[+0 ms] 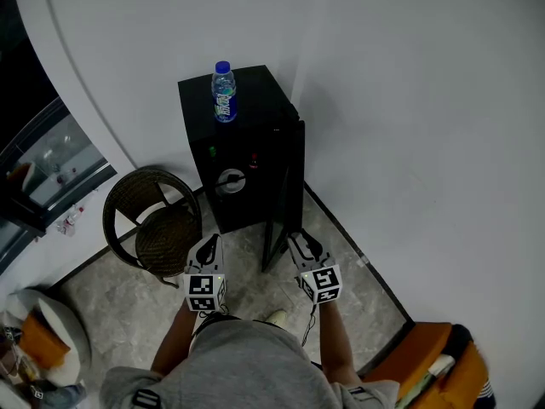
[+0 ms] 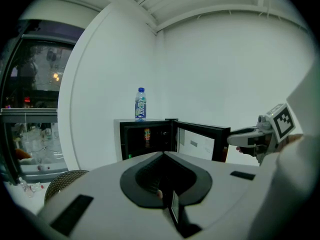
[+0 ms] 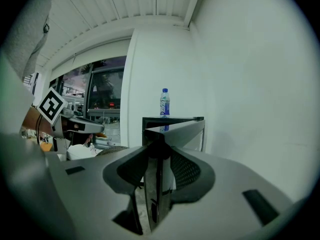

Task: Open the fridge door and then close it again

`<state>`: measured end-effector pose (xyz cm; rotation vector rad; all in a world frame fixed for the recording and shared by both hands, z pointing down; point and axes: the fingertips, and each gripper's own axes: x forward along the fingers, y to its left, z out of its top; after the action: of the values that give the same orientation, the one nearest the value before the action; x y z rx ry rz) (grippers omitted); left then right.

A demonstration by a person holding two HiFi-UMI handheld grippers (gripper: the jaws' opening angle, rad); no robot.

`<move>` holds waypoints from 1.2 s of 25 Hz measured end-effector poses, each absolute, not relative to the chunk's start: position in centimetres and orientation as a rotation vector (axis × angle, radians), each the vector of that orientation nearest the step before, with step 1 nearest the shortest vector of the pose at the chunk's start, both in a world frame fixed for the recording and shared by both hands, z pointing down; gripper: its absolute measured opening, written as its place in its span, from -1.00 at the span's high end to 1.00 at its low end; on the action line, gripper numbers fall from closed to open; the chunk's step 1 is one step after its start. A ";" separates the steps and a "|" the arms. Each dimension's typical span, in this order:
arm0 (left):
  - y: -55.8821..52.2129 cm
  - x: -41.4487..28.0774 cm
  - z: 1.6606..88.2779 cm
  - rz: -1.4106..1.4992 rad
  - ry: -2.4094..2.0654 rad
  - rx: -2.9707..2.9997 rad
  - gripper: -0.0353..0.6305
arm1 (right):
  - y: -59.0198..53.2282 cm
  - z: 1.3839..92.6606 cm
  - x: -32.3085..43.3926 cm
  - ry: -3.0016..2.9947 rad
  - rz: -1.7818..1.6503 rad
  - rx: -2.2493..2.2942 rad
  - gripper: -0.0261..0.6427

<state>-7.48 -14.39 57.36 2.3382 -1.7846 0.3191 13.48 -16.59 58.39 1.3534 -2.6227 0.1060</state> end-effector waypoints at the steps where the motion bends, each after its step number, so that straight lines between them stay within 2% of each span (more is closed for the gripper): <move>1: -14.4 -7.8 57.4 0.320 -1.784 2.338 0.88 | -16.6 58.3 13.1 -2.624 0.106 1.353 0.46; 30: -16.6 -16.0 57.6 0.346 -1.743 2.388 0.88 | -19.6 58.2 2.3 -2.565 0.160 1.428 0.46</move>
<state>-16.02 -16.55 57.56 2.3878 -1.7435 0.3461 2.33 -19.58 58.21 1.4280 -2.5654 0.1600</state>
